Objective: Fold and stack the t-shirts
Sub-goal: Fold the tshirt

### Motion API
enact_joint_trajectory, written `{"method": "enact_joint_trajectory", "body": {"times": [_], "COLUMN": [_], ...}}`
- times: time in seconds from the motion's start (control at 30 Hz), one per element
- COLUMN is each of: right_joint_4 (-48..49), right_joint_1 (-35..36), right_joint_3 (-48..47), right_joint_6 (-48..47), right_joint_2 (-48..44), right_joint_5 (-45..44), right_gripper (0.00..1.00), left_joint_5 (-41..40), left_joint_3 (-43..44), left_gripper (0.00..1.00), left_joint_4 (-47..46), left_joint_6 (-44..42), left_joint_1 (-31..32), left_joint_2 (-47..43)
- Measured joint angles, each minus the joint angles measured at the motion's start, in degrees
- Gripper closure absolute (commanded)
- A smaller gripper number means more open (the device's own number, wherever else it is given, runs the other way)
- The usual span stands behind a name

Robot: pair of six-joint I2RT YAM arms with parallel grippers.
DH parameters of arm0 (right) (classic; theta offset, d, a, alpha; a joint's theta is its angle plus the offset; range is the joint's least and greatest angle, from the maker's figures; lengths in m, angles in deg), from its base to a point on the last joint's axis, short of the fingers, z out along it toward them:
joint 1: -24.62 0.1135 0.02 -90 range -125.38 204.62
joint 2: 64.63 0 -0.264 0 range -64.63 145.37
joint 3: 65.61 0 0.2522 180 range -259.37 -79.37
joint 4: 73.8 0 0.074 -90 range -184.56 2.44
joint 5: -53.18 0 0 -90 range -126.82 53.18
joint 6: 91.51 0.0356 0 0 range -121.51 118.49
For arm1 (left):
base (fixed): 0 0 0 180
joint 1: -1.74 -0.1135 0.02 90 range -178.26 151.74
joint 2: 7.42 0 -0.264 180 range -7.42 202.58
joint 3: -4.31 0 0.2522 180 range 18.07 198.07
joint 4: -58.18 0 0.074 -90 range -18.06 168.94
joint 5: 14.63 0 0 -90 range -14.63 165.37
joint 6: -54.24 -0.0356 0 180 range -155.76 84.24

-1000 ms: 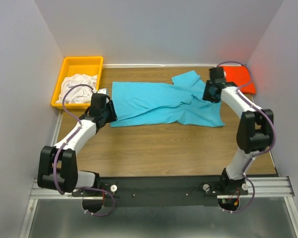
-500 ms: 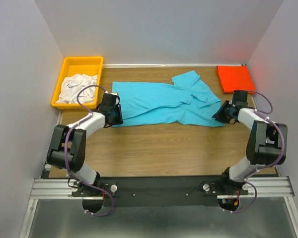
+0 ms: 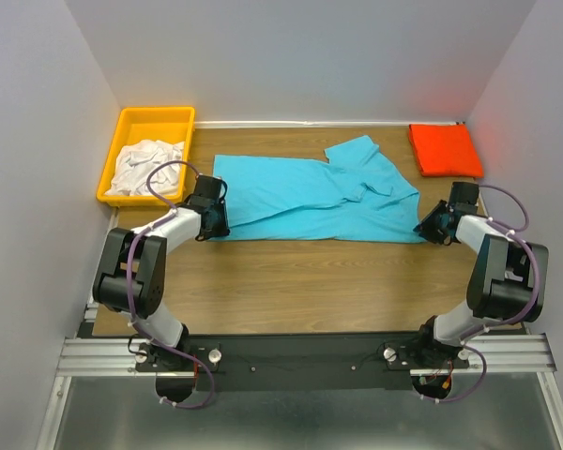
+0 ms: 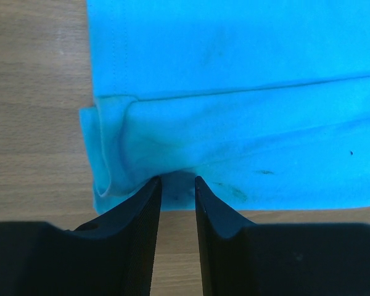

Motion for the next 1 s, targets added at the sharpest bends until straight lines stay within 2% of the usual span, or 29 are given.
{"method": "enact_joint_trajectory", "body": {"times": [0.33, 0.47, 0.53, 0.8, 1.0], "right_joint_4": [-0.2, -0.2, -0.4, -1.6, -1.6], "right_joint_1": [-0.1, -0.1, -0.1, -0.1, -0.1], "right_joint_3": [0.5, 0.5, 0.5, 0.5, 0.5], "right_joint_6": [-1.3, -2.1, -2.6, -3.5, -3.6], "right_joint_2": [-1.1, -1.2, -1.4, -3.9, -5.0], "right_joint_5": [-7.2, -8.2, -8.2, -8.2, -8.1], "right_gripper": [0.67, 0.67, 0.67, 0.66, 0.66], "left_joint_5": [-1.7, -1.9, -1.8, -1.6, -1.4], "left_joint_3": [0.8, 1.2, 1.2, 0.3, 0.3], "left_gripper": [0.62, 0.50, 0.47, 0.50, 0.51], "left_joint_4": [6.4, 7.6, 7.8, 4.4, 2.0], "left_joint_6": [-0.4, -0.4, 0.3, 6.6, 9.0], "left_joint_1": [-2.0, -2.8, -3.0, -3.1, -3.5], "left_joint_2": [-1.5, -1.5, -1.8, -11.1, -10.1]}}
